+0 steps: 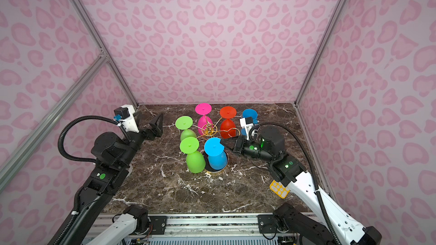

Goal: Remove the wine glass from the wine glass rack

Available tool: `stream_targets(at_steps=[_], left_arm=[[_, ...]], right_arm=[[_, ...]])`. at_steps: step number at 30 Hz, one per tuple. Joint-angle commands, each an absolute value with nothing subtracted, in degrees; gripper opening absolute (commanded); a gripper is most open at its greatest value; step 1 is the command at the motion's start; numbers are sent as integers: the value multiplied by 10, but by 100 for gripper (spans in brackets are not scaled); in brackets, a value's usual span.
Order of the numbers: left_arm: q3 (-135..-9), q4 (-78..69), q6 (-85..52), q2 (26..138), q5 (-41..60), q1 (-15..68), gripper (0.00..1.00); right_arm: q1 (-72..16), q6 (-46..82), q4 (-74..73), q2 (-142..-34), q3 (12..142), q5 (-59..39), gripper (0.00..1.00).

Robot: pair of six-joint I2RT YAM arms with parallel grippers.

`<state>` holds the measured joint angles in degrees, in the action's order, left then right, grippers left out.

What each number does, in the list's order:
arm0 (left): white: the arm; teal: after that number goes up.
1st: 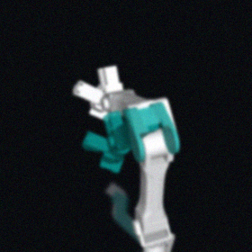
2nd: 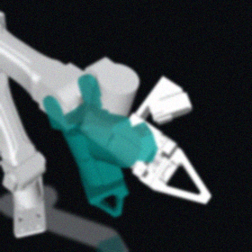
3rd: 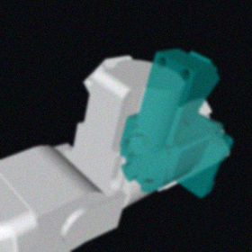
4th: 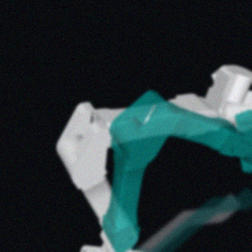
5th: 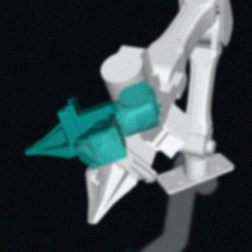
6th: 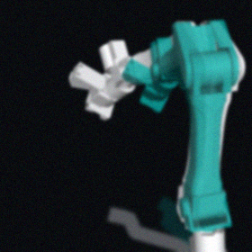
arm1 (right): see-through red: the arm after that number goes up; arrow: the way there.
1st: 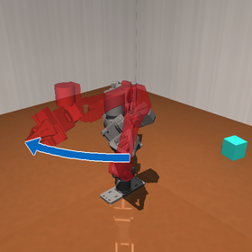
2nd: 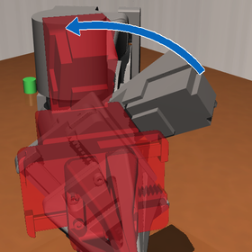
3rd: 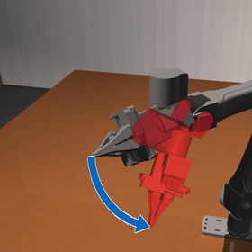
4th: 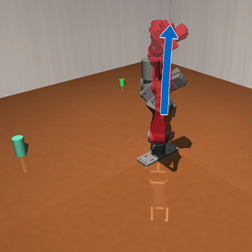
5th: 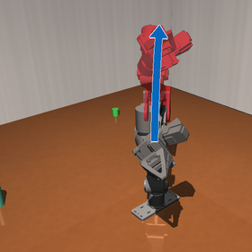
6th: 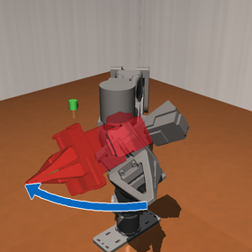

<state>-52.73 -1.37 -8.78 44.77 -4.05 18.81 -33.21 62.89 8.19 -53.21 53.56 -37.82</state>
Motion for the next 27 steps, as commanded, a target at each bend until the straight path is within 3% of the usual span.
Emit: stream_targets(at_steps=[1, 27], left_arm=[[-526, -26, -85, 445, -36, 187, 98], [-524, -25, -85, 442, -32, 186, 98]], right_arm=[[-330, 630, 56, -535, 539, -365, 0], [-330, 612, 35, -582, 575, -352, 0]])
